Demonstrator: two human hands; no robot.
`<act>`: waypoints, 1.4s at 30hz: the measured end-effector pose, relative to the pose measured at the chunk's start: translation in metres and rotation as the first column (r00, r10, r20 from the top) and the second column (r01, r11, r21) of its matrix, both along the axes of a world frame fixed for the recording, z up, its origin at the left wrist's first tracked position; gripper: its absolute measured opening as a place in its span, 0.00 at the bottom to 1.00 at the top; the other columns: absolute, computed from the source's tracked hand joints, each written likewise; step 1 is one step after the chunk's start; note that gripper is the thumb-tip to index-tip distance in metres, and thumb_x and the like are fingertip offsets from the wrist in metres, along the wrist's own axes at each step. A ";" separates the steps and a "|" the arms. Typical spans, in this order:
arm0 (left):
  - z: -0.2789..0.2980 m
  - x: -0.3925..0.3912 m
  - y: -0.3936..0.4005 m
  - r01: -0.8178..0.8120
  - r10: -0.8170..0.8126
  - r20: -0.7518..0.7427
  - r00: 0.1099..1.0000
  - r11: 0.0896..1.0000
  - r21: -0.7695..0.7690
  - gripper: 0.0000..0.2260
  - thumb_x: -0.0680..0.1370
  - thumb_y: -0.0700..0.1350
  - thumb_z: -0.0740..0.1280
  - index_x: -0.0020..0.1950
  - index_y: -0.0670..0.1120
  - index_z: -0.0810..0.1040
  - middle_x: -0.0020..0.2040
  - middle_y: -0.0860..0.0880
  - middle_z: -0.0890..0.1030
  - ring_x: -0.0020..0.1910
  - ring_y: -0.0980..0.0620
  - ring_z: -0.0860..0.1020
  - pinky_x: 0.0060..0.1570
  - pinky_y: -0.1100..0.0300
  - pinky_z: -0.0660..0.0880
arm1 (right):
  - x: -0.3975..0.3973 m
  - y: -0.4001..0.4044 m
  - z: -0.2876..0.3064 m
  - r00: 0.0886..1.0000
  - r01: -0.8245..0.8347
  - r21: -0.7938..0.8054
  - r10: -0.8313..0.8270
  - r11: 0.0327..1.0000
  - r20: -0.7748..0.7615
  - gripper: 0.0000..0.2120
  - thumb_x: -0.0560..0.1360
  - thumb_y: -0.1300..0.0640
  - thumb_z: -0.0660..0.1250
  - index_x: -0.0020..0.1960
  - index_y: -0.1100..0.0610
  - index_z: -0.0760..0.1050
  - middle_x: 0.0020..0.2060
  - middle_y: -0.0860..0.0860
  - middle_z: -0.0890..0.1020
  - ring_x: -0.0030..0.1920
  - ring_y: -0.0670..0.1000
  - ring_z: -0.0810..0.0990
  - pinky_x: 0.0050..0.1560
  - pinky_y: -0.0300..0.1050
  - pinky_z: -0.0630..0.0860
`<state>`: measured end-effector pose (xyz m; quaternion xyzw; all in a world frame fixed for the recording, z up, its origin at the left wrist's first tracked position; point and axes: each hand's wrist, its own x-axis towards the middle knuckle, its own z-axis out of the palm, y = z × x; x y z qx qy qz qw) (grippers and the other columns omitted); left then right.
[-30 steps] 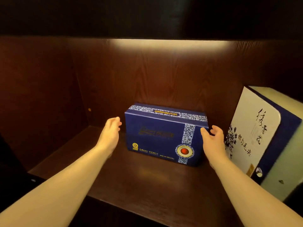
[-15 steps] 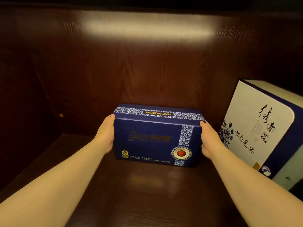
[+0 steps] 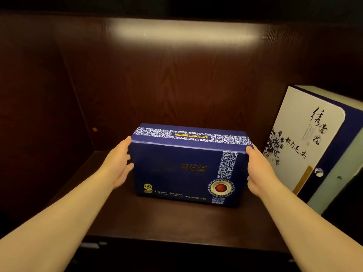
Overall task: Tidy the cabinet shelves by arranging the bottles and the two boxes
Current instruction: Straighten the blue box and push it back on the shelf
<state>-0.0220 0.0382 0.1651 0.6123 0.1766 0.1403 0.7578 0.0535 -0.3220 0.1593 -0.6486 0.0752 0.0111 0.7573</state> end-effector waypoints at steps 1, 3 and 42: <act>0.000 -0.013 0.008 0.000 0.000 0.006 1.000 1.000 0.014 0.26 0.84 0.58 0.58 0.80 0.53 0.60 0.79 0.50 0.65 0.77 0.46 0.64 0.72 0.43 0.61 | -0.011 0.007 0.001 1.000 -0.007 -0.007 0.007 1.000 0.008 0.14 0.81 0.44 0.57 0.60 0.38 0.78 0.52 0.46 0.87 0.51 0.50 0.86 0.51 0.53 0.79; 0.001 -0.041 0.025 0.002 -0.002 0.011 1.000 1.000 0.027 0.27 0.83 0.59 0.58 0.81 0.53 0.60 0.80 0.50 0.65 0.77 0.46 0.64 0.72 0.43 0.61 | -0.032 0.023 0.003 0.999 -0.020 -0.021 0.021 1.000 0.030 0.14 0.81 0.43 0.57 0.62 0.37 0.77 0.53 0.46 0.87 0.54 0.50 0.85 0.55 0.54 0.79; -0.010 -0.150 0.094 -0.006 0.005 0.018 1.000 1.000 0.030 0.21 0.84 0.58 0.57 0.77 0.55 0.67 0.77 0.49 0.68 0.75 0.46 0.65 0.73 0.41 0.60 | -0.126 0.092 -0.020 0.977 -0.185 -0.026 0.186 0.982 0.102 0.14 0.85 0.49 0.53 0.62 0.39 0.76 0.50 0.41 0.87 0.48 0.41 0.85 0.33 0.33 0.78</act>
